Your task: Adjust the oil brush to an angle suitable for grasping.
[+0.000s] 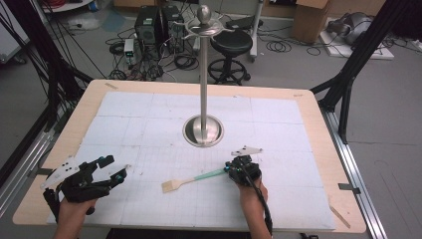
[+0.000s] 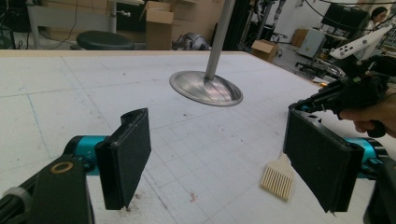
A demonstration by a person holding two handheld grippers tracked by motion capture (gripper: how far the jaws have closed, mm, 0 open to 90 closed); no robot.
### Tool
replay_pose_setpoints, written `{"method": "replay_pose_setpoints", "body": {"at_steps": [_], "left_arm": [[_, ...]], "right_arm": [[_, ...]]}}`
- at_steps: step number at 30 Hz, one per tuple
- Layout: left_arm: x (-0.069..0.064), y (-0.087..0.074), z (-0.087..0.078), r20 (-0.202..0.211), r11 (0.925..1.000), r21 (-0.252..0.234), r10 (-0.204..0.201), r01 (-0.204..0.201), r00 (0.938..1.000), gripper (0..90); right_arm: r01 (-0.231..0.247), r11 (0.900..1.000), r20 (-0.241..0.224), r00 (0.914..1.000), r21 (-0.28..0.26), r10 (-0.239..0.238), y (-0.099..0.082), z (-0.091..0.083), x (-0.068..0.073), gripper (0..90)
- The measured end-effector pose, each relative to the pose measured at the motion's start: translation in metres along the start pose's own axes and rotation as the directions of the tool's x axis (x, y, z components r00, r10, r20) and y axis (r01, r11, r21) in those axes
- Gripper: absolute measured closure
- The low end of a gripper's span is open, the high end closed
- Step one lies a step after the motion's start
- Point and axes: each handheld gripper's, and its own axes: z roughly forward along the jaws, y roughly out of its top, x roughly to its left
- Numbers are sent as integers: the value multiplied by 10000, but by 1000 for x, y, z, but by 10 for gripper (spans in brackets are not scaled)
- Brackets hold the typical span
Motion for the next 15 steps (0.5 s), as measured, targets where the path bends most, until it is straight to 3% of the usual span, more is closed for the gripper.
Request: {"method": "replay_pose_setpoints", "body": {"at_steps": [3, 9, 12, 15], "left_arm": [[1, 0, 0, -4, 10000, -19, 6, -6, 10000, 236], [1, 0, 0, 50, 10000, 24, 20, -21, 10000, 237], [1, 0, 0, 65, 10000, -8, -50, 50, 10000, 236], [0, 0, 1, 134, 10000, 2, -42, 42, 9999, 236]], "right_arm": [[35, 10000, -124, 9999, -32, -36, 3, 4, 6, 882], [-42, 9997, -839, 9965, -237, 22, 10, 16, 24, 874], [-260, 9975, -1072, 9941, -662, 188, 10, 7, 21, 837], [-334, 9911, -993, 9948, -1288, 206, 11, -10, 13, 811]]}}
